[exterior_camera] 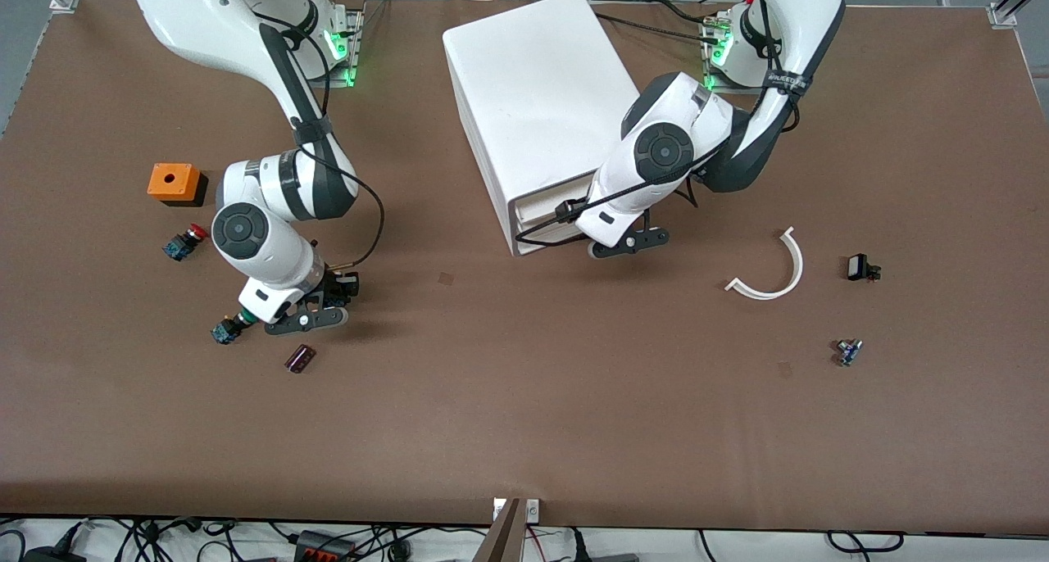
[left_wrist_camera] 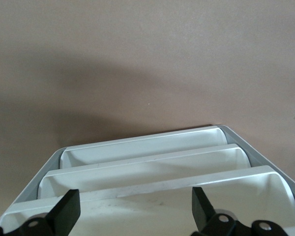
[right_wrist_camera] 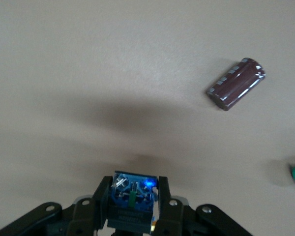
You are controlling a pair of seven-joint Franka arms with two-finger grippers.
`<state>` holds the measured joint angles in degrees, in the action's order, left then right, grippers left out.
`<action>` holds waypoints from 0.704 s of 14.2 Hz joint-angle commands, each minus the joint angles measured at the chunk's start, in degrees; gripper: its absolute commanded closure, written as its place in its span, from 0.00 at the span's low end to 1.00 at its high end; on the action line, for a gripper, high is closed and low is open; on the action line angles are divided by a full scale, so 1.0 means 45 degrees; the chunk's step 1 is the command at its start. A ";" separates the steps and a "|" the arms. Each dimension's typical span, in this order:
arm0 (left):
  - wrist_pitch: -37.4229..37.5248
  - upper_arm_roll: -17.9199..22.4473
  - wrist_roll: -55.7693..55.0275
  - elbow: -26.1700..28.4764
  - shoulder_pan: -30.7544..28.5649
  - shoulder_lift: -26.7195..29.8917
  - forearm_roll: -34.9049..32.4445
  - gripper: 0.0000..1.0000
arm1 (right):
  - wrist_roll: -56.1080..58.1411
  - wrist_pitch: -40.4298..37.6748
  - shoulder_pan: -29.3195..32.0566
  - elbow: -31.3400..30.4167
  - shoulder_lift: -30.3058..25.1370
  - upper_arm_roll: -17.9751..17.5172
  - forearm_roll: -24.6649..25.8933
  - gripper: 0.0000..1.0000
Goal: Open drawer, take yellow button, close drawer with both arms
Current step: 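Push the drawer shut with the left gripper while the right gripper lowers the button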
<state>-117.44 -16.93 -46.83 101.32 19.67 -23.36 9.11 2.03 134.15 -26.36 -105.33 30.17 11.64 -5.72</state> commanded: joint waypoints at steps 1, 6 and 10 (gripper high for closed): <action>0.0316 -0.0281 -0.0239 0.0394 -0.0212 0.0543 -0.0208 0.00 | 0.1148 0.0209 0.0019 -0.0537 -0.0280 -0.0067 0.0099 1.00; 0.0570 -0.0184 0.0169 -0.0131 -0.0446 0.0524 -0.0266 0.00 | 0.1580 0.0423 -0.0040 -0.0694 0.0227 -0.0067 0.0099 1.00; 0.1074 -0.0204 0.1689 -0.1243 -0.1790 0.0563 -0.1691 0.00 | 0.1407 0.0755 -0.0040 -0.0636 0.0833 -0.0067 0.0079 0.98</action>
<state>-115.98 -17.11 -43.97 98.52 15.77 -21.78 3.71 7.86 135.85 -26.51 -107.85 33.21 11.47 -5.71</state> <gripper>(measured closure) 0.000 0.581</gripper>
